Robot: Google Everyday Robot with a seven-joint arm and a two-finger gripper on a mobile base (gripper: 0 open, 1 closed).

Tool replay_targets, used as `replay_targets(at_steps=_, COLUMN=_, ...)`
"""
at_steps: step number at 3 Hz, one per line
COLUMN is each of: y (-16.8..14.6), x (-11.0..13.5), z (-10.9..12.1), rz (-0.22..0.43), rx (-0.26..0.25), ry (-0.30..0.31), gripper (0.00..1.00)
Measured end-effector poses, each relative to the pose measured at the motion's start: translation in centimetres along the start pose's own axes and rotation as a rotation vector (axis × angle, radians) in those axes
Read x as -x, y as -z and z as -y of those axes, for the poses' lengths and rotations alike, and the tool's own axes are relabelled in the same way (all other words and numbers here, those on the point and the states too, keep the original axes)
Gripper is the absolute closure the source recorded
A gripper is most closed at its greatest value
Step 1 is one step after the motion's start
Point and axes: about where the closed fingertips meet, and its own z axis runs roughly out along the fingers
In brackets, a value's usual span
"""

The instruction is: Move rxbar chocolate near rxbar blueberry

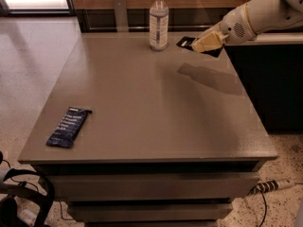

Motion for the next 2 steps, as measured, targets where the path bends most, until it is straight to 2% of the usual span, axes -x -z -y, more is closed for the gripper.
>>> replay_targets(at_steps=1, y=1.3, x=0.2, z=-4.3, rz=0.019, rx=0.095, ry=0.012, gripper=1.00)
replay_targets(at_steps=2, y=1.7, x=0.2, z=-8.1, rz=0.032, rx=0.147, ry=0.041, gripper=1.00)
